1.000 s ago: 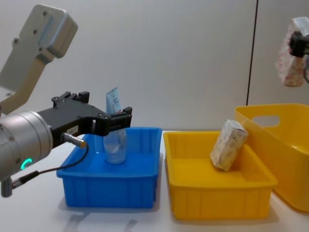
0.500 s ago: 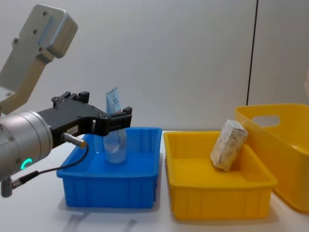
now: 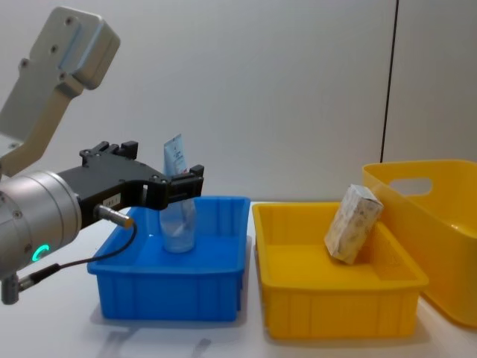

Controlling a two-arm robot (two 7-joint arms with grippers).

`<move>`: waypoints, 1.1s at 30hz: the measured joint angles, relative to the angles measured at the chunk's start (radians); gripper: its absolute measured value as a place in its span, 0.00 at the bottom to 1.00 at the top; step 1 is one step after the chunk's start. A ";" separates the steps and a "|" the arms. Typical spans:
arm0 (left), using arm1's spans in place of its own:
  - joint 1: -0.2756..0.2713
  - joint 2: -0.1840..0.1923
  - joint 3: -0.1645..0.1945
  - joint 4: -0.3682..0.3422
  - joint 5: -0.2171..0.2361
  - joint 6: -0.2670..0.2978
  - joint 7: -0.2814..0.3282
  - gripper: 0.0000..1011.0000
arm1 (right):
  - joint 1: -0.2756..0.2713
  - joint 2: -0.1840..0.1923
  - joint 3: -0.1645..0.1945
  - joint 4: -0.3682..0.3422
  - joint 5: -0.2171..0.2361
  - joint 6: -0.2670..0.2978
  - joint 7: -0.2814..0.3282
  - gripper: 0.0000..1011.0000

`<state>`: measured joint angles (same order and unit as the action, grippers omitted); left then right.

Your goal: Bimanual collaborative sorting of washing and personal care products

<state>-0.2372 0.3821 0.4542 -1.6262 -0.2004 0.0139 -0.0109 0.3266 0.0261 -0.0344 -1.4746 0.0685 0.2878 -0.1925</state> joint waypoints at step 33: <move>0.000 0.000 0.000 0.000 0.000 0.000 0.000 0.99 | 0.005 -0.001 0.007 0.023 -0.009 0.076 0.014 0.99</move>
<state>-0.2372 0.3821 0.4542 -1.6262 -0.2004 0.0139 -0.0109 0.3319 0.0248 -0.0278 -1.4517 0.0598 0.3642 -0.1783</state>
